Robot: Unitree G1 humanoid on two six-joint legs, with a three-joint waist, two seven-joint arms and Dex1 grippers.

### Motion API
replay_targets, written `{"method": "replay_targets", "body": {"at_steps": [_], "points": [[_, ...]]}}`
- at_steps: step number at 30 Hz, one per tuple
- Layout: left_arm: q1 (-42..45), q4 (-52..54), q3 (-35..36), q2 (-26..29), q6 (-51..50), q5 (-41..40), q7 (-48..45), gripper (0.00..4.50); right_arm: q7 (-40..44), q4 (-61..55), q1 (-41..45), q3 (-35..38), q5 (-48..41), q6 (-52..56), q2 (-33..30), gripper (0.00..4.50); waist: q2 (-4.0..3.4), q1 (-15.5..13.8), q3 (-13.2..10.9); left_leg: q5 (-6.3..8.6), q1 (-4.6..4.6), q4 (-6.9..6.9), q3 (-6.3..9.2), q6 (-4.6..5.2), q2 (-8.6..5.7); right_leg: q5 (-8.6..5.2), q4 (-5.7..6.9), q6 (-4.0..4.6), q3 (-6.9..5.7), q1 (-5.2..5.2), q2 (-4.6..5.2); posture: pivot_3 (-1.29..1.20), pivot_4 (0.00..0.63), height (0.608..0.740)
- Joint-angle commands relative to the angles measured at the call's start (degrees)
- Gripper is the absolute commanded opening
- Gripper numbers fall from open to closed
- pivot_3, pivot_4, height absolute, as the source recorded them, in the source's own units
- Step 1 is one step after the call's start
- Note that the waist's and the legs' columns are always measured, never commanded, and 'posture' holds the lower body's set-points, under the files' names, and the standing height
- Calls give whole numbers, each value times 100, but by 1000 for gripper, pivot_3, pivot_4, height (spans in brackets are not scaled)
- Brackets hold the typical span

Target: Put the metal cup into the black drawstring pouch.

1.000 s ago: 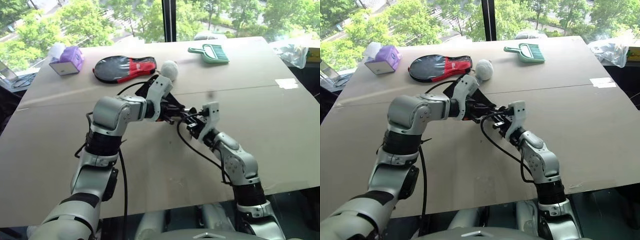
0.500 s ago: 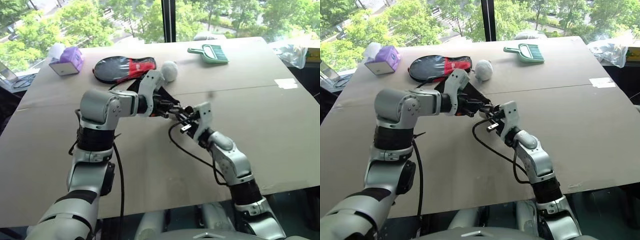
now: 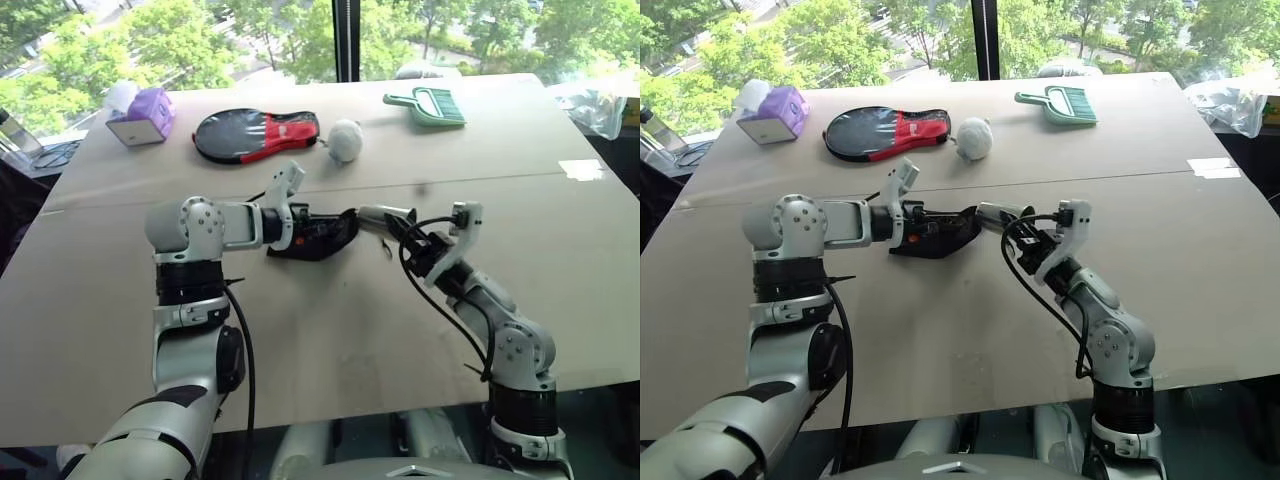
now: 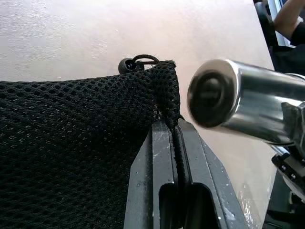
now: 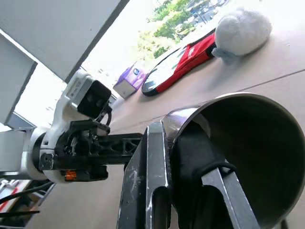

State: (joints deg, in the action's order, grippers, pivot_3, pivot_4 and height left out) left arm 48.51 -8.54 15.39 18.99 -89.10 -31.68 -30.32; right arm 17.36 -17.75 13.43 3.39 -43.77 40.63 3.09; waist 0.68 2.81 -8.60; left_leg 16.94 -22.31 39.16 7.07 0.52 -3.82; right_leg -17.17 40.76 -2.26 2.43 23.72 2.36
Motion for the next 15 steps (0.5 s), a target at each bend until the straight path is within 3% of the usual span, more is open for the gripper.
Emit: {"method": "replay_targets", "body": {"at_steps": [1,15], "points": [[56,105,161,80,-64,-116,32,0,2,239,125,60,-404,-5,333,26,0,-10,0,0,0,1,-1,0,-1,0,-1,0,0,0,1,0,150,740],[-365,529,358,-313,-339,-159,417,0,-374,1538,203,565,-1728,-109,853,26,0,-23,0,0,1,0,-2,0,-1,0,-2,0,1,-1,2,0,150,740]]}}
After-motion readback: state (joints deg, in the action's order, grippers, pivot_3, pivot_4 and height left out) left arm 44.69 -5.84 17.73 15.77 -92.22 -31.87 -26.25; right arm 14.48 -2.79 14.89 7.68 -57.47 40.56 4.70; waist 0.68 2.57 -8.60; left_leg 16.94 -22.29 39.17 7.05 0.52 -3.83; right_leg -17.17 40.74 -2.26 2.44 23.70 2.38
